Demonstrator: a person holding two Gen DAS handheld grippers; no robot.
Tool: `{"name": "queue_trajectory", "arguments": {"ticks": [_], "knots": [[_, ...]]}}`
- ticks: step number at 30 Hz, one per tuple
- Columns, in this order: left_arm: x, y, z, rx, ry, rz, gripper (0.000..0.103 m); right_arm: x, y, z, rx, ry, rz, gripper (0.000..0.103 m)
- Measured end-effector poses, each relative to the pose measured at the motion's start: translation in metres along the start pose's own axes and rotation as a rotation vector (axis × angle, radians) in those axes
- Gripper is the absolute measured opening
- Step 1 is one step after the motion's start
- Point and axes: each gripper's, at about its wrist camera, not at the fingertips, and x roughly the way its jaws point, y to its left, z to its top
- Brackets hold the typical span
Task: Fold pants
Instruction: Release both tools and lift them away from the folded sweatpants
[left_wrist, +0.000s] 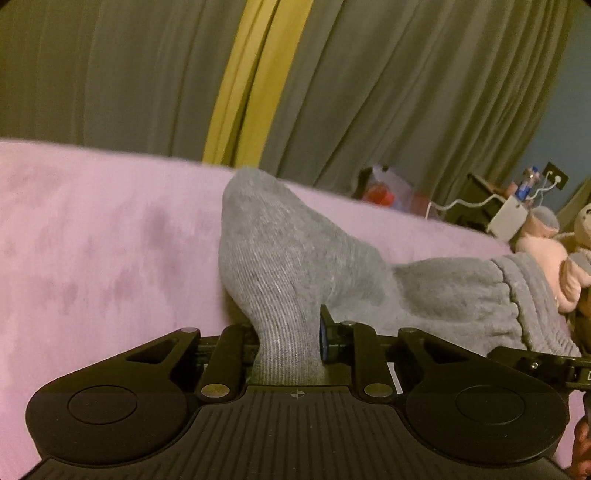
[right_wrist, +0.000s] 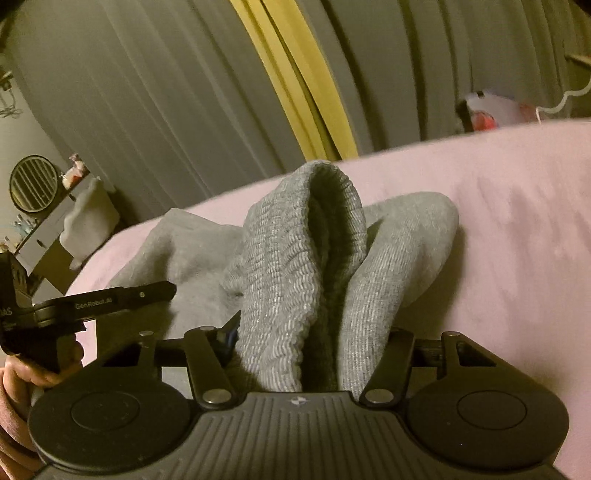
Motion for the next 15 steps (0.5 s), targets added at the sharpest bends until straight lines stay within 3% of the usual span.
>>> {"name": "queue_trajectory", "arguments": {"ticks": [4, 5, 6, 8, 9, 10, 12, 15], "knots": [[-0.004, -0.006, 0.022, 0.003, -0.051, 0.014, 0.023, 0.004, 0.01, 0.022, -0.041, -0.051, -0.008, 0.058], [-0.002, -0.007, 0.025, 0.004, -0.054, 0.028, 0.029, 0.005, 0.009, 0.026, -0.043, -0.063, -0.01, 0.059], [0.0, -0.007, 0.027, 0.012, -0.054, 0.052, 0.044, 0.008, 0.007, 0.03, -0.028, -0.065, -0.017, 0.065], [0.007, -0.006, 0.028, 0.037, -0.034, 0.159, 0.065, 0.015, -0.005, 0.036, 0.039, -0.039, -0.071, 0.079], [0.006, -0.006, 0.026, 0.055, -0.038, 0.215, 0.07, 0.016, -0.01, 0.036, 0.068, -0.036, -0.121, 0.084], [0.003, -0.008, 0.021, 0.084, -0.05, 0.236, 0.073, 0.014, -0.014, 0.034, 0.079, -0.044, -0.162, 0.093], [-0.008, -0.01, 0.01, 0.122, -0.047, 0.23, 0.09, 0.007, -0.015, 0.026, 0.066, -0.073, -0.199, 0.099], [-0.02, -0.014, -0.018, 0.162, 0.004, 0.206, 0.093, 0.006, -0.015, 0.008, 0.026, -0.032, -0.184, 0.099]]}}
